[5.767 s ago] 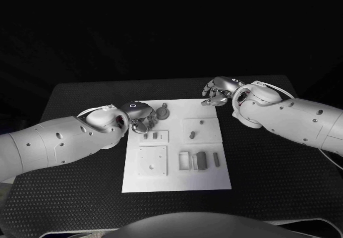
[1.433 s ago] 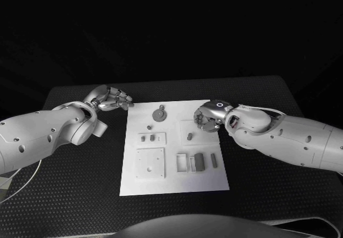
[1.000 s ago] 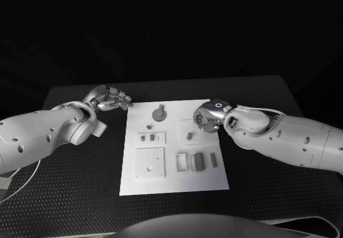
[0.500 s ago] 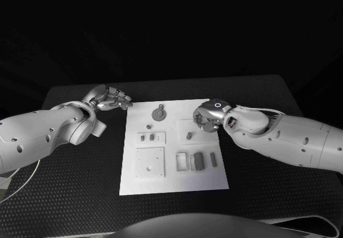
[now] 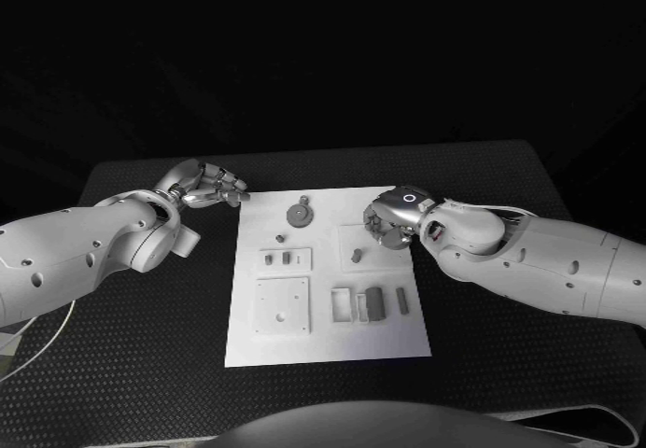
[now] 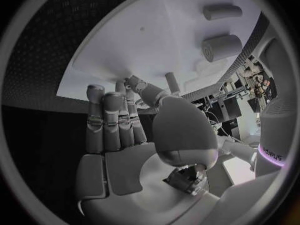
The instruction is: Assemble the parts on the task board
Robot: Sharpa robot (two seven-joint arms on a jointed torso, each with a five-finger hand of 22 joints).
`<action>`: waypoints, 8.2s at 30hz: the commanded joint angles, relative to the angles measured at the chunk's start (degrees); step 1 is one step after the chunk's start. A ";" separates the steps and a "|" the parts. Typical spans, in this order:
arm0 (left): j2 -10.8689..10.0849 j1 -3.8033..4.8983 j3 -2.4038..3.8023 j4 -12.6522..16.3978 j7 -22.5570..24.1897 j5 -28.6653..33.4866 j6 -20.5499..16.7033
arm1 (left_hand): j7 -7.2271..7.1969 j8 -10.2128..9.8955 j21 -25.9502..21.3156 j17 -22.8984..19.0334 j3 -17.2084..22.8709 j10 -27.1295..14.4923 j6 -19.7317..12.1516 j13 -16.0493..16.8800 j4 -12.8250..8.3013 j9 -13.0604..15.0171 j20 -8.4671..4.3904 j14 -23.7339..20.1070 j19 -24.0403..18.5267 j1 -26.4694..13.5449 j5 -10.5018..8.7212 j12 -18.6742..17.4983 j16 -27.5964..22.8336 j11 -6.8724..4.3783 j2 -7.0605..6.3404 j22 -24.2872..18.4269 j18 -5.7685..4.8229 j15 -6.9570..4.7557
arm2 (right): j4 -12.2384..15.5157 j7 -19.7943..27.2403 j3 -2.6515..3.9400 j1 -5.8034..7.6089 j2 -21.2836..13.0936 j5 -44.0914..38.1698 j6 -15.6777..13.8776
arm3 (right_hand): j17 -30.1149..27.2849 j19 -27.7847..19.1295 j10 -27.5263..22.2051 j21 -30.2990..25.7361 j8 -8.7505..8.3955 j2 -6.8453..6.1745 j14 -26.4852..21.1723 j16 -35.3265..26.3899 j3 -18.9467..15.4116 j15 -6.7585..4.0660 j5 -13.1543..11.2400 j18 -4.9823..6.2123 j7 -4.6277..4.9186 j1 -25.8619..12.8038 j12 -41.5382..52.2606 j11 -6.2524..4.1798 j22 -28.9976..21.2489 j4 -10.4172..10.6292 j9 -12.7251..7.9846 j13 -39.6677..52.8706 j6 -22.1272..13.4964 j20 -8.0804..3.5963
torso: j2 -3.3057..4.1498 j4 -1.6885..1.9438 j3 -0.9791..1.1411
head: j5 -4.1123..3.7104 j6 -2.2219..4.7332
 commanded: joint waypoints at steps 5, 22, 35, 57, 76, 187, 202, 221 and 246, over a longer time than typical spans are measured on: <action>0.04 0.05 0.03 0.01 0.29 0.27 0.52 | 0.07 -0.12 0.02 0.11 -0.29 -0.48 -0.52 -0.09 0.12 -0.04 0.30 0.21 0.30 -0.27 -0.18 -0.26 -0.25 0.13 -0.13 -0.10 -0.11 0.11 | 0.07 -0.70 -0.16 -0.21 0.01 -1.62 -0.22 | 0.24 0.35 1.01 0.20 0.49 -0.39 0.07 -0.04 0.71 -0.48 0.30 3.98 -0.17 -0.26 0.35 0.11 0.76 -0.08 0.09 0.12 0.67 -0.14 | -0.02 -0.01 0.01 | -0.05 0.01; 0.05 0.05 0.03 -0.33 0.31 0.24 0.62 | 0.09 -0.10 0.01 0.24 -0.31 -0.51 -0.58 -0.09 0.11 -0.02 0.31 0.25 0.33 -0.23 -0.18 -0.25 -0.35 0.14 -0.15 -0.21 -0.11 0.11 | 1.04 -0.73 -0.14 -0.21 -0.36 -1.59 -2.27 | 0.43 0.52 1.46 0.28 0.63 -0.52 0.11 0.02 1.09 -0.66 0.30 3.98 -0.31 -0.46 0.38 -0.07 0.88 -0.15 0.17 0.17 0.99 -0.20 | 0.00 0.02 0.01 | -0.04 0.07; 0.09 0.05 0.03 -0.66 0.34 0.21 0.71 | 0.11 -0.10 0.00 0.38 -0.34 -0.55 -0.67 -0.10 0.11 -0.02 0.32 0.25 0.33 -0.20 -0.19 -0.25 -0.49 0.15 -0.19 -0.33 -0.12 0.12 | 2.44 -0.87 0.07 -0.20 -1.30 -1.16 -2.60 | 0.54 0.59 1.70 0.32 0.71 -0.67 0.12 0.04 1.28 -0.75 0.29 3.98 -0.39 -0.57 0.38 -0.16 0.94 -0.19 0.22 0.19 1.17 -0.24 | -0.01 0.01 0.02 | 0.04 0.08; 0.12 0.05 0.03 -1.18 -0.15 -0.09 0.66 | 0.21 -0.15 -0.01 0.65 -0.40 -0.64 -0.94 -0.13 0.10 -0.03 0.32 0.30 0.36 -0.13 -0.19 -0.25 -0.73 0.18 -0.23 -0.55 -0.12 0.13 | 9.42 -1.29 2.19 1.24 -3.97 0.77 -1.23 | 0.63 0.63 1.85 0.34 0.73 -0.72 0.13 0.05 1.42 -0.80 0.29 3.98 -0.42 -0.68 0.34 -0.21 0.98 -0.16 0.24 0.20 1.24 -0.28 | -0.04 0.01 -0.02 | 0.33 0.16; 1.07 0.05 0.05 -1.80 0.62 -0.04 0.25 | 0.31 -0.20 -0.01 0.92 -0.42 -0.75 -1.21 -0.16 0.09 -0.05 0.32 0.35 0.39 -0.03 -0.18 -0.26 -0.97 0.22 -0.30 -0.77 -0.12 0.12 | 12.55 0.20 2.09 1.46 4.74 2.08 1.14 | 0.71 0.62 1.87 0.32 0.65 -0.50 0.08 0.01 1.59 -0.82 0.29 3.98 -0.38 -0.86 0.22 -0.22 0.99 -0.12 0.24 0.17 1.14 -0.31 | -0.04 0.03 -0.13 | 4.24 0.28; 1.66 1.06 0.05 -2.61 0.16 -0.07 0.81 | 0.41 -0.02 -0.06 1.96 -0.44 -1.12 -1.57 -0.27 0.09 0.01 0.52 0.08 -0.01 0.29 -0.03 -0.25 -2.18 0.35 -0.55 -1.84 -0.22 0.36 | 5.75 2.82 -2.56 -4.39 12.67 2.91 7.73 | 1.15 -0.25 0.44 0.02 -0.34 -0.44 -0.59 -0.51 1.47 -0.20 0.28 3.98 0.34 -1.88 -1.32 0.43 1.10 -0.80 0.10 -0.35 -0.74 -0.13 | -0.03 -0.07 -0.07 | 12.37 -1.60; 1.51 1.08 0.04 -2.55 0.00 -0.11 0.83 | 0.50 -0.06 -0.12 2.23 -0.42 -1.37 -1.82 -0.34 0.11 -0.02 0.63 -0.12 -0.25 0.36 -0.02 -0.30 -2.59 0.45 -0.67 -2.21 -0.27 0.47 | 5.78 2.46 -2.57 -4.37 12.17 4.05 3.81 | 2.32 -2.26 -8.93 -0.15 -4.97 -6.60 -2.94 0.16 -2.73 2.95 0.25 3.98 2.70 -3.72 -2.02 3.67 1.22 -0.61 -1.94 -2.24 -10.50 0.88 | -0.03 -0.05 -0.02 | 12.00 -1.60; 0.81 1.07 0.03 -3.09 0.34 -0.11 0.92 | 0.51 -0.02 -0.10 2.39 -0.38 -1.39 -1.85 -0.35 0.14 -0.01 0.66 -0.14 -0.30 0.41 -0.02 -0.26 -2.74 0.46 -0.64 -2.39 -0.26 0.51 | 13.80 1.48 0.00 -0.42 2.63 4.94 -0.52 | 2.61 -1.88 -9.50 0.46 -4.20 -7.40 -2.51 1.16 -3.52 3.19 0.25 3.98 2.90 -3.63 -1.21 3.87 1.22 0.26 -1.85 -2.19 -10.71 0.80 | -0.09 -0.19 -0.02 | 10.51 -1.60; 1.23 1.06 0.02 -3.98 0.56 -0.11 1.24 | 0.48 0.06 -0.09 2.57 -0.35 -1.37 -1.82 -0.34 0.11 0.02 0.69 -0.15 -0.33 0.50 -0.02 -0.22 -2.89 0.44 -0.64 -2.60 -0.25 0.53 | 9.52 -0.60 -0.53 3.49 -2.41 4.06 8.22 | 2.36 -2.97 -14.42 -0.20 -4.40 -12.01 -4.19 1.11 -2.81 4.61 0.25 3.98 0.44 -4.94 -1.81 5.34 1.00 4.79 -2.34 -3.36 -13.46 1.23 | -0.05 -0.21 0.14 | 9.19 -1.60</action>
